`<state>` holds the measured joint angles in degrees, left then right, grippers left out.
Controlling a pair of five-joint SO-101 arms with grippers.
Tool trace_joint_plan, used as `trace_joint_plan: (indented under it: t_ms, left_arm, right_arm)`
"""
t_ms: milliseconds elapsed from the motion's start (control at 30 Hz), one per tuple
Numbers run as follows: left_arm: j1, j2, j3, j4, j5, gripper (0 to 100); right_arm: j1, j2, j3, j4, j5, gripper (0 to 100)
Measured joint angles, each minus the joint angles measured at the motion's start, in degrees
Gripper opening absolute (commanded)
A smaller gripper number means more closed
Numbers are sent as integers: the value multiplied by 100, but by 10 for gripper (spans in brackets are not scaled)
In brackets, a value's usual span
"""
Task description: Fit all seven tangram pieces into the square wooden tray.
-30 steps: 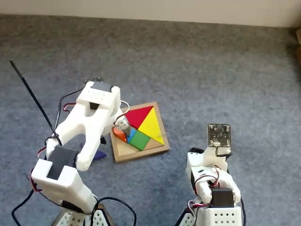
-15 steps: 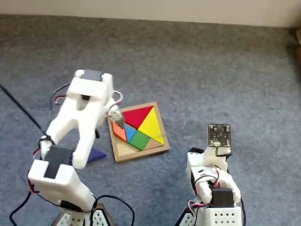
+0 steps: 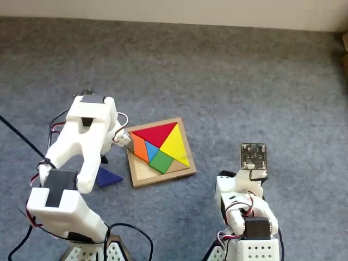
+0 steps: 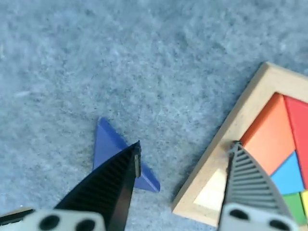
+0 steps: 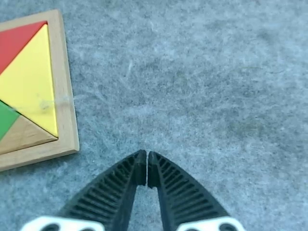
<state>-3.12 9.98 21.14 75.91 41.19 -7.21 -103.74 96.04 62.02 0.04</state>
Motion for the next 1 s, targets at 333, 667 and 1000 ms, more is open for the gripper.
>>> trace_joint_plan:
  t_ms: [333, 667, 1000]
  left_arm:
    - [141, -9, -264, 466, 18, 291]
    - [44, -9, -1055, 1916, 0, 150]
    - [-571, -9, -695, 2075, 0, 125]
  right_arm:
    - [0, 0, 0, 0, 0, 27]
    - [0, 0, 0, 0, 0, 27]
    - [0, 0, 0, 0, 0, 27]
